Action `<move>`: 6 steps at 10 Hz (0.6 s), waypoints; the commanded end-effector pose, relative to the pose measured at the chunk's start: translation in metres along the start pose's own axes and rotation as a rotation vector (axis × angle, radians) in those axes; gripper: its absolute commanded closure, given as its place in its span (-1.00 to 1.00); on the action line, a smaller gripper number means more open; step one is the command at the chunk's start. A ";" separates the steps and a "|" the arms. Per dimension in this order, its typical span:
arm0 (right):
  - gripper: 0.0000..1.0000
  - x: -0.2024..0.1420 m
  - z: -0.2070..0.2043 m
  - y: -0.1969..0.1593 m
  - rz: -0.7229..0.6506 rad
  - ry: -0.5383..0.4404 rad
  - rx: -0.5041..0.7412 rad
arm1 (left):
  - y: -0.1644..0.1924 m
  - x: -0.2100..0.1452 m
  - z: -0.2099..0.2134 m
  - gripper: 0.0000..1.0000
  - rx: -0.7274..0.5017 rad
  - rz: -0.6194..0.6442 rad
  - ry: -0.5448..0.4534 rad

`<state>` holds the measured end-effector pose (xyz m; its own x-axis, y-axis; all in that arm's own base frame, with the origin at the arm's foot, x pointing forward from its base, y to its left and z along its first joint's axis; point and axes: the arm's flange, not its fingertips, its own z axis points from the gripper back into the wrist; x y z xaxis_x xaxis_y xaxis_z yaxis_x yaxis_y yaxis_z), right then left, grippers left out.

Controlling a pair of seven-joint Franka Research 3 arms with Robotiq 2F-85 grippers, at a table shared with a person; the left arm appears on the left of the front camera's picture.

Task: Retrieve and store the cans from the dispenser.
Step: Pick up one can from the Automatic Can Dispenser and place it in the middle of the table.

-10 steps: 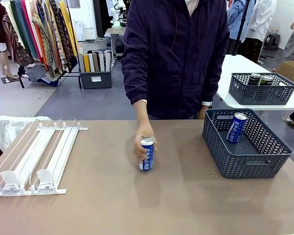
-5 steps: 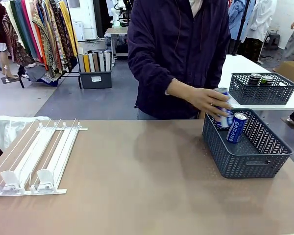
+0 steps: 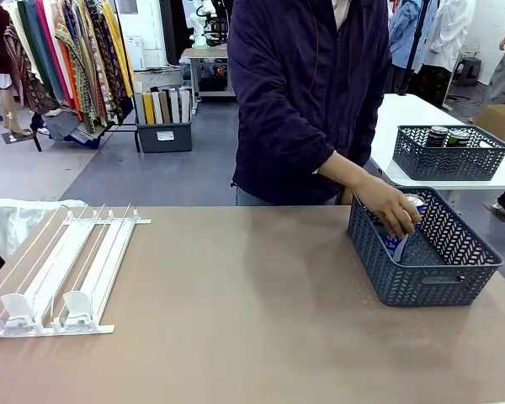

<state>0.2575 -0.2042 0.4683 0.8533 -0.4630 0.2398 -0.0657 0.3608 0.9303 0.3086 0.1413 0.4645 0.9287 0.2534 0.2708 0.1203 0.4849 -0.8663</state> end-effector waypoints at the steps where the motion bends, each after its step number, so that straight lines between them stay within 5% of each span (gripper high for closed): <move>1: -1.00 0.001 0.000 0.001 0.019 -0.003 0.014 | 0.001 -0.001 0.003 -1.00 -0.001 -0.017 0.012; 6: -1.00 0.001 0.000 0.001 0.019 -0.003 0.014 | 0.001 -0.001 0.003 -1.00 -0.001 -0.017 0.012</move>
<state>0.2575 -0.2042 0.4683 0.8533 -0.4630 0.2398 -0.0657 0.3608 0.9303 0.3082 0.1415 0.4645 0.9289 0.2533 0.2700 0.1201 0.4837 -0.8670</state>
